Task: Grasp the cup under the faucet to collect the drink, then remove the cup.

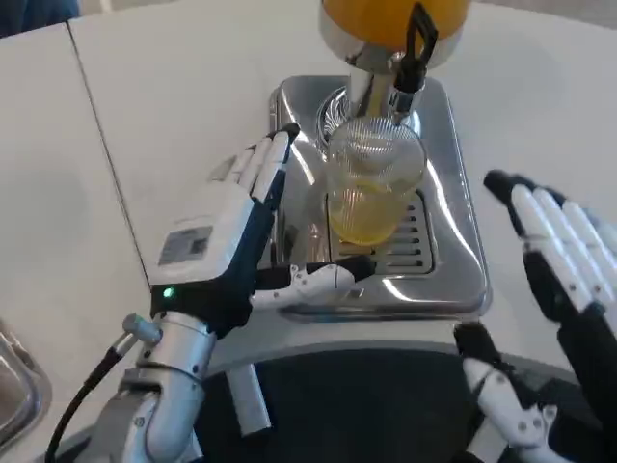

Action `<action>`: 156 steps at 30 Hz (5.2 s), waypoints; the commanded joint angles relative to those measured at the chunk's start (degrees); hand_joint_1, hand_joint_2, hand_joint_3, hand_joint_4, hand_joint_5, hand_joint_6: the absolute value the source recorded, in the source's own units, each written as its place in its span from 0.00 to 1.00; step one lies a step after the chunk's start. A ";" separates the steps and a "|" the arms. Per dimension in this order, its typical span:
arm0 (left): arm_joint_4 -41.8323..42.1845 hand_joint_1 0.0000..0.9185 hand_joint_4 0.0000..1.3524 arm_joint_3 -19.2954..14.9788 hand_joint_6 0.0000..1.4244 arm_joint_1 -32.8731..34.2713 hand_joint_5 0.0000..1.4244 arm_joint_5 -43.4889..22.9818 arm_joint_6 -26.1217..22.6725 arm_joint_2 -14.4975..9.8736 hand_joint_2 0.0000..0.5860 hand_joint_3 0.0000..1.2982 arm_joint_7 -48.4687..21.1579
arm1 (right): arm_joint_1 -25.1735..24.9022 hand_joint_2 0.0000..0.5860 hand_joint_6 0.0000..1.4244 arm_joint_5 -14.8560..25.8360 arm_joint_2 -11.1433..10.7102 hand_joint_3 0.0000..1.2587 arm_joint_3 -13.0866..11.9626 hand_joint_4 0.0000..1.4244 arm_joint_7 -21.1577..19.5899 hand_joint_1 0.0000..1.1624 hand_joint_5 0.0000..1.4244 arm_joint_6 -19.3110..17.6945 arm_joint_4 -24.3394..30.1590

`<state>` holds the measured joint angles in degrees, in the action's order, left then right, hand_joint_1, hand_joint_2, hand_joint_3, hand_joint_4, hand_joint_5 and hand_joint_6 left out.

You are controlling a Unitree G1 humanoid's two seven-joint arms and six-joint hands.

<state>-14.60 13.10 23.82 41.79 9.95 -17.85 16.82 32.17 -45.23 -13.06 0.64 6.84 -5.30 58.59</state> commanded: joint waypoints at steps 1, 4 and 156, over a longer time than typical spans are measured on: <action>-2.53 0.20 0.00 0.07 0.07 1.17 0.07 -2.20 1.97 1.05 0.06 0.00 1.58 | 5.75 0.89 0.00 0.41 1.50 0.00 -0.69 0.00 -1.58 0.25 0.00 -3.54 0.81; -4.40 0.20 0.00 0.35 0.08 2.47 0.07 -3.31 3.51 1.90 0.06 0.00 2.43 | 8.43 0.89 0.00 1.09 2.16 0.00 -1.66 0.00 -1.41 0.25 0.00 -4.82 0.99; 38.63 0.78 0.87 -12.52 1.00 -36.06 1.00 -10.37 14.85 4.51 0.00 0.84 6.11 | 3.71 0.89 0.00 -4.16 2.63 0.00 -16.03 0.00 13.40 0.09 0.00 -9.68 1.41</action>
<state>21.97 0.89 -10.67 31.82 21.55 -13.19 23.53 36.51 -49.95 -9.71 -14.94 19.42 -14.60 59.18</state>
